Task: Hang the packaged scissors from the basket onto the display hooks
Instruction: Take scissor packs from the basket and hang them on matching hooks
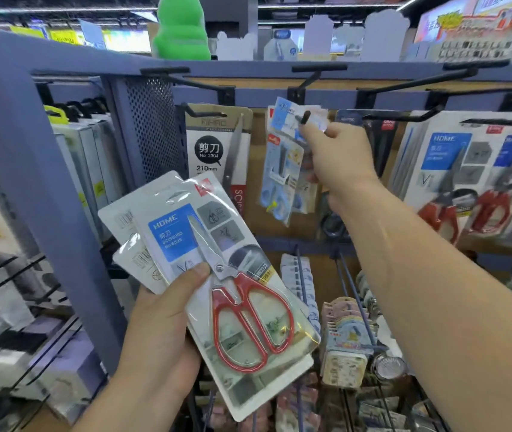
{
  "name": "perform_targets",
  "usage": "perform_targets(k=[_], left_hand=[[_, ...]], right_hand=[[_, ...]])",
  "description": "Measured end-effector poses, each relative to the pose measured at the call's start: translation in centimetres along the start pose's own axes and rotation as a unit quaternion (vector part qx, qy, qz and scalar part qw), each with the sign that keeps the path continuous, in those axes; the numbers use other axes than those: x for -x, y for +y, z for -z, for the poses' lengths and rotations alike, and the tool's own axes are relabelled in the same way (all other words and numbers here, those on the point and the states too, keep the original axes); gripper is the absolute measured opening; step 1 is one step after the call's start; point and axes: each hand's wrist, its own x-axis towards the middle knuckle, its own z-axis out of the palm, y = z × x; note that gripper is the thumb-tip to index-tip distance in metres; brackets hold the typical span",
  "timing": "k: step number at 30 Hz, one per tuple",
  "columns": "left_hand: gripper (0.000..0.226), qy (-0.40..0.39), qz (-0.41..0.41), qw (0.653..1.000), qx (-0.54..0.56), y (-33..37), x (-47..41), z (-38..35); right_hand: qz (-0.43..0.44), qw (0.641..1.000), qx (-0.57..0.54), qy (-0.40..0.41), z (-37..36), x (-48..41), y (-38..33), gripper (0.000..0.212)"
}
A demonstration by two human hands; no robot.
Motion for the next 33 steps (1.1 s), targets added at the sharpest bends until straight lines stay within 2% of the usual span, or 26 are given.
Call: perform_targets(k=[2,4,5,6,8,10,13,18,25,30,33], left_hand=[[0.050,-0.001,0.007,1.000,0.002,0.0,-0.1,0.2],[0.052,-0.001,0.011,1.000,0.007,0.0,-0.1,0.3],[0.054,-0.003,0.011,1.000,0.010,-0.1,-0.1,0.2],[0.055,-0.004,0.012,1.000,0.012,-0.2,-0.1,0.1],[0.054,-0.005,0.015,1.000,0.013,-0.6,0.0,-0.2],[0.054,-0.007,0.026,1.000,0.015,-1.0,0.1,-0.6],[0.054,-0.016,0.049,0.998,0.022,-1.4,0.3,-1.1],[0.051,-0.036,0.085,0.995,0.026,-1.8,0.8,-1.9],[0.051,-0.075,0.127,0.989,0.024,-1.2,1.5,-1.1],[0.034,-0.085,0.166,0.982,0.023,-1.4,2.3,0.0],[0.032,-0.084,0.173,0.981,0.017,-1.8,2.8,0.0]], right_hand=[[0.000,1.000,-0.025,0.013,0.7,3.3,0.6,0.028],[0.008,0.999,-0.037,0.022,1.7,7.7,1.0,0.034],[0.005,0.999,-0.040,-0.012,2.1,9.7,1.2,0.040],[-0.002,0.996,-0.027,-0.082,2.3,11.4,1.6,0.047],[-0.020,0.969,0.037,-0.244,2.3,13.9,2.2,0.061],[-0.029,0.947,0.054,-0.316,1.9,15.4,3.0,0.064],[-0.021,0.957,0.041,-0.286,2.2,16.0,3.7,0.059],[-0.029,0.966,0.008,-0.256,3.6,16.7,4.1,0.062],[-0.114,0.973,-0.040,-0.195,4.9,19.2,3.8,0.055],[-0.160,0.981,-0.079,-0.075,5.2,20.7,3.0,0.050],[-0.169,0.981,-0.081,-0.040,5.3,22.1,2.6,0.046]])
